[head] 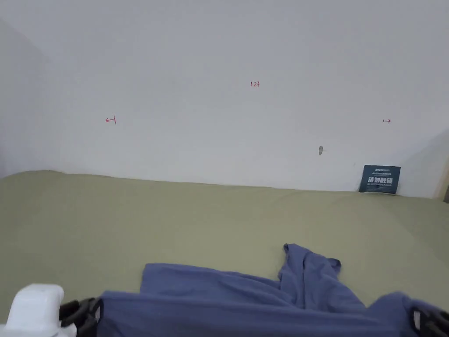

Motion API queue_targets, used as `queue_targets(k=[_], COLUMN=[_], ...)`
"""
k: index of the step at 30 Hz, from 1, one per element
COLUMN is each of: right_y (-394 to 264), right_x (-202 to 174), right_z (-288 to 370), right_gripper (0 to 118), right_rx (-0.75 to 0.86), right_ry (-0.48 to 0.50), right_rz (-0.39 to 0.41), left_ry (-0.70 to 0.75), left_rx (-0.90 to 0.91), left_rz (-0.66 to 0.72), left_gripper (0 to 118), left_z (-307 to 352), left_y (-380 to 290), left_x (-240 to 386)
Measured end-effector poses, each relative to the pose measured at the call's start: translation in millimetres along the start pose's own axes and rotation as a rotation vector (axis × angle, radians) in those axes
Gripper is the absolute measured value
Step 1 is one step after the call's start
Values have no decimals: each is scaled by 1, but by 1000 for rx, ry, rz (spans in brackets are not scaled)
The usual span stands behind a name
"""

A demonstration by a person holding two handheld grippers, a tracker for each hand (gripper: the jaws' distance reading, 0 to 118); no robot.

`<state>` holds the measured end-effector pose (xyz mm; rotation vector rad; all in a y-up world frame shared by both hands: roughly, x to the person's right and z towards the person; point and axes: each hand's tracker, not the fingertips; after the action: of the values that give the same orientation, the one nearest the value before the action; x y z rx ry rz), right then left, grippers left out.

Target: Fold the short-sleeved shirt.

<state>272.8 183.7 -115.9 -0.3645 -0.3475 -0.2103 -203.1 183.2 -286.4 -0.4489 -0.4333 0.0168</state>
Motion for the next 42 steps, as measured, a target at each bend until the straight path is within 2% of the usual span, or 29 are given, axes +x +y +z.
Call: queue_targets(k=[3, 6, 10, 12, 14, 16, 17, 18, 19, 20, 22, 26, 28, 29, 30, 31, 32, 33, 37, 42], right_y=[-40, -70, -97, -103, -103, -103, -103, -102, -101, -98, -87, -68, -64, -62, -60, -60, -62, -65, -70, -77], right_x=[6, 12, 19, 17, 17, 19, 22, 25, 28, 30, 29, 23, 19, 19, 18, 17, 15, 15, 17, 27], right_z=[9, 14, 20, 19, 17, 17, 18, 20, 26, 33, 45, 56, 60, 63, 66, 68, 66, 67, 66, 63], right_gripper=[4, 4, 4, 4, 9, 33, 61, 87, 103, 108, 107, 107, 102, 84, 56, 18, 0, 0, 0, 0], right_rx=[-106, -208, -298, -313, -362, -406, -425, -434, -422, -409, -366, -267, -251, -256, -256, -261, -277, -280, -298, -311], right_ry=[-5, -4, -7, -13, -19, -30, -35, -41, -47, -51, -56, -67, -79, -70, -67, -66, -91, -121, -62, -66], right_rz=[-44, -46, -111, -77, -72, -80, -75, -71, -64, -61, -46, 12, 34, 35, 40, 47, 61, 95, 22, 13], left_ry=[-5, -5, 4, -6, 4, 19, 24, 31, 20, 3, -19, -5, -5, -3, -13, -22, -7, 0, -29, 5], left_rx=[-68, -153, -231, -251, -273, -313, -350, -370, -388, -378, -325, -243, -222, -220, -199, -182, -186, -192, -250, -322], left_rz=[-1, -19, -7, 25, 30, 71, 109, 140, 183, 218, 213, 80, 36, 40, 39, 35, 26, 25, 60, 63], left_gripper=[7, 7, 7, 7, 7, 10, 27, 53, 79, 90, 90, 89, 83, 63, 33, 4, 2, 0, 0, 2], left_z=[11, 13, 10, 8, 5, 1, 0, 0, 3, 9, 26, 45, 51, 54, 57, 59, 57, 58, 50, 31], left_y=[-31, -62, -97, -107, -116, -121, -123, -124, -123, -121, -109, -77, -65, -63, -63, -63, -65, -67, -80, -91], left_x=[-5, -14, -29, -35, -36, -40, -40, -43, -47, -50, -41, -18, -8, -2, 1, 4, 7, 9, 1, -18])
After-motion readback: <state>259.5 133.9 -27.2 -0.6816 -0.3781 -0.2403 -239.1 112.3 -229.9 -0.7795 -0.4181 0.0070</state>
